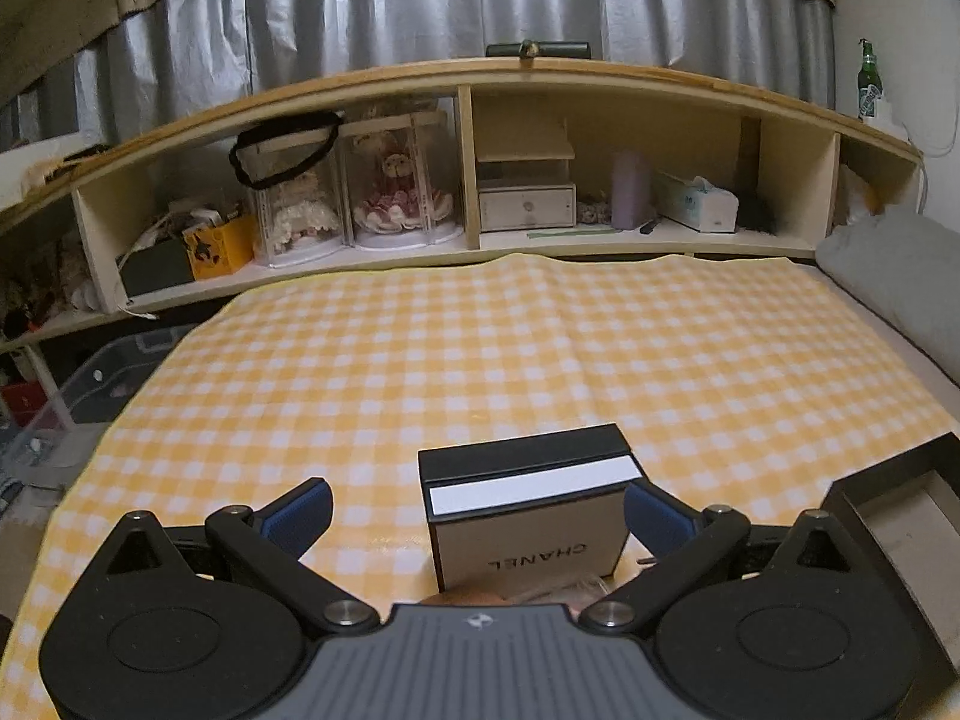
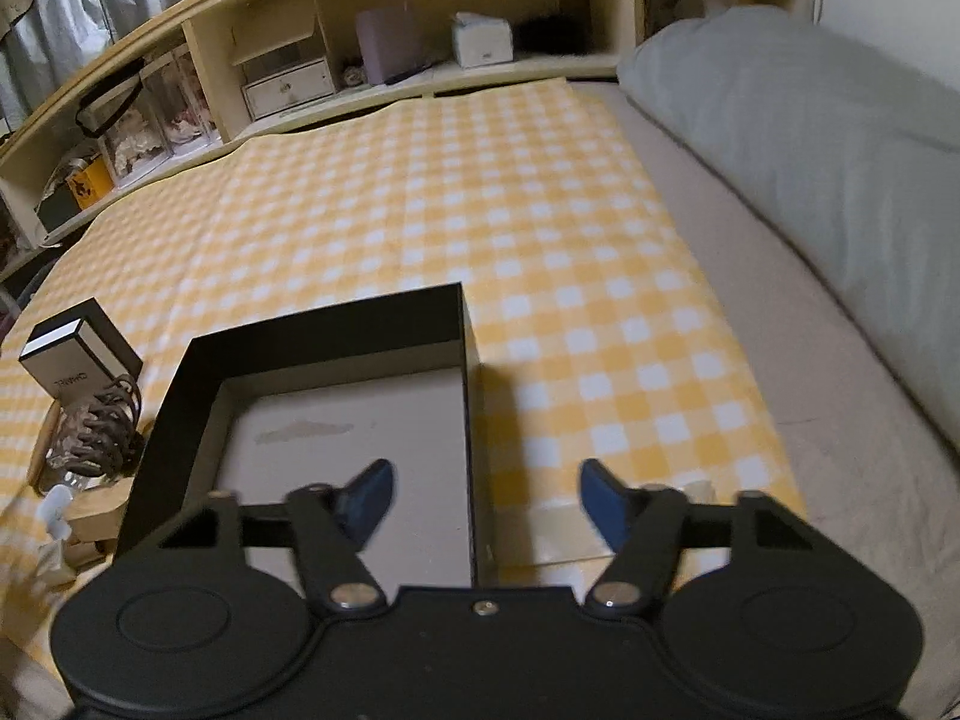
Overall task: Organize rigid objects
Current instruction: 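Grasp the white CHANEL box with the left gripper and lift it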
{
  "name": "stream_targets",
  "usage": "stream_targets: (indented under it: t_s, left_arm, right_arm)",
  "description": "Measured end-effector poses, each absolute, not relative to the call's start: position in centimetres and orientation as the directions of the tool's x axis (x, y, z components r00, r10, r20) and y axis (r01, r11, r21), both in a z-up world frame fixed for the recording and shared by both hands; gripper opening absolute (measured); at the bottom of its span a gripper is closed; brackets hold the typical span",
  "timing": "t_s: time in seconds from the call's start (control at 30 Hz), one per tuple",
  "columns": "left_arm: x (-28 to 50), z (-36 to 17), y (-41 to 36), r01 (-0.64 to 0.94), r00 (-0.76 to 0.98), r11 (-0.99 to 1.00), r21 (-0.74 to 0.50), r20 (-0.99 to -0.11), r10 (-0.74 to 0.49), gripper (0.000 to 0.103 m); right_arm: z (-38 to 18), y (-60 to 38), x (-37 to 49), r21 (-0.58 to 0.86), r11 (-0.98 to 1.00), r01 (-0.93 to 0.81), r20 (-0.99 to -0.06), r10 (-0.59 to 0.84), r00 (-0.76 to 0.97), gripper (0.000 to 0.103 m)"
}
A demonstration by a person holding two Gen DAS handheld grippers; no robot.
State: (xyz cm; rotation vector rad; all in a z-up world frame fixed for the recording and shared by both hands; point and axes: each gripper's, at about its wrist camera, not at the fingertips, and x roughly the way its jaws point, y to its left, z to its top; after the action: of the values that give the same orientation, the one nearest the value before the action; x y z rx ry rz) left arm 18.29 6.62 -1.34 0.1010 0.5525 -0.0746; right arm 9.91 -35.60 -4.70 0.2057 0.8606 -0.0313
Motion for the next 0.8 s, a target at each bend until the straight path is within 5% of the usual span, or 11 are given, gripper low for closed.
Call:
stream_targets:
  t_s: [0.2, 0.27, 0.37, 0.67, 0.8]
  left_arm:
    - [20.8, -3.7, 7.9, 0.112, 0.808, 0.994, 0.011, -0.583, -0.085, 0.093]
    - [21.4, -4.5, 8.1, 0.131, 0.794, 0.991, -0.003, -0.598, -0.107, 0.086]
    - [21.8, -4.9, 8.1, 0.164, 0.792, 0.986, -0.03, -0.592, -0.15, 0.077]
    - [21.3, -4.8, 6.0, 0.314, 0.727, 0.941, -0.126, -0.605, -0.324, 0.068]
    - [20.0, -4.6, 3.1, 0.443, 0.694, 0.897, 0.002, -0.634, -0.342, 0.068]
  right_arm:
    - [-5.7, -35.2, 10.9, 0.146, 0.984, 0.1, -0.801, 0.059, 0.596, 0.045]
    - [-6.0, -35.1, 11.1, 0.143, 0.985, 0.093, -0.815, 0.065, 0.575, 0.027]
    - [-6.4, -34.9, 11.3, 0.142, 0.987, 0.081, -0.831, 0.074, 0.552, 0.013]
    - [-6.4, -34.5, 11.5, 0.111, 0.992, 0.061, -0.84, 0.061, 0.54, 0.011]
    - [-6.4, -34.5, 11.5, 0.107, 0.993, 0.058, -0.84, 0.059, 0.539, 0.011]
